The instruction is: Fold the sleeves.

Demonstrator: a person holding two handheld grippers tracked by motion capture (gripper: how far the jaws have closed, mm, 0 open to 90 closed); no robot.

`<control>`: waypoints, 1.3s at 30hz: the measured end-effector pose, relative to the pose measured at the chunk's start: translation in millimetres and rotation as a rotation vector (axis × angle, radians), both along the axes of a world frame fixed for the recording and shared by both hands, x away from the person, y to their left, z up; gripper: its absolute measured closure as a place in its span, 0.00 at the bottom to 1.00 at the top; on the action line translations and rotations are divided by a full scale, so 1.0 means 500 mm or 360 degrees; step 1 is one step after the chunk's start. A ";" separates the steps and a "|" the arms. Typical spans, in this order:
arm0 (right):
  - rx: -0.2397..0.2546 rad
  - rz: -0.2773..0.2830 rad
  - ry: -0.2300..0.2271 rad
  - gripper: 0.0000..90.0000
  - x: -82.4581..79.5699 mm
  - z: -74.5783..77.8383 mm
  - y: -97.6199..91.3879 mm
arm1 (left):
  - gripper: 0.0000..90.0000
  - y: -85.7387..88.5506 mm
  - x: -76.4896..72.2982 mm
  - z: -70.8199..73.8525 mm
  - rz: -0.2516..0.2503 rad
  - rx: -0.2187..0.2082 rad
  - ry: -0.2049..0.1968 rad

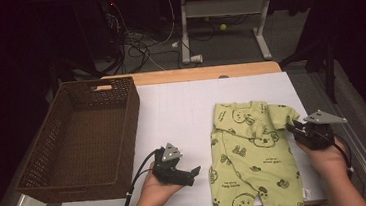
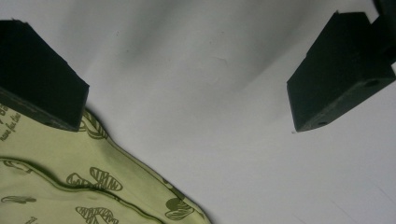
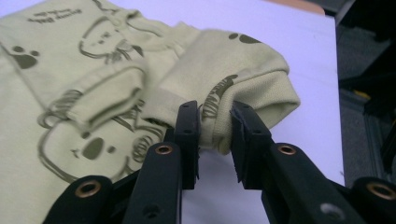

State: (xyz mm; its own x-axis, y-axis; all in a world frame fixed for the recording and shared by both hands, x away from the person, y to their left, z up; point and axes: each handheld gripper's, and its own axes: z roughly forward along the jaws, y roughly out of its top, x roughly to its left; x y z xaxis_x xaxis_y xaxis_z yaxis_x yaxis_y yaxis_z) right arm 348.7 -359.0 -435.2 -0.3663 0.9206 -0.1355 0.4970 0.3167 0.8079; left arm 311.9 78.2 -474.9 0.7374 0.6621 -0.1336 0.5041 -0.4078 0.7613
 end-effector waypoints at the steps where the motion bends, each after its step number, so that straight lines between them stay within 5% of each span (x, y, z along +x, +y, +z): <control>1: -0.0011 0.0018 -0.0014 0.83 0.000 0.003 0.008 | 0.00 0.000 0.000 0.000 -0.0001 0.0001 0.0000; 10: -0.0103 0.0121 -0.0080 0.83 0.007 0.015 0.076 | 0.00 -0.001 -0.001 0.000 -0.0010 0.0006 -0.0005; 21: -0.0168 0.0265 -0.0037 0.83 0.027 -0.003 0.140 | 0.00 -0.002 -0.001 0.000 -0.0011 0.0012 -0.0007; 25: -0.0136 0.0344 0.0012 0.77 0.025 -0.016 0.150 | 0.00 -0.002 -0.001 0.000 -0.0012 0.0013 -0.0006; 31: 0.0005 0.0340 -0.0040 0.67 0.014 -0.001 0.142 | 0.00 -0.002 0.000 0.000 -0.0016 0.0014 -0.0002; 39: 0.0030 0.0344 -0.0042 0.62 0.008 -0.008 0.152 | 0.00 -0.004 -0.001 0.000 -0.0019 0.0022 -0.0005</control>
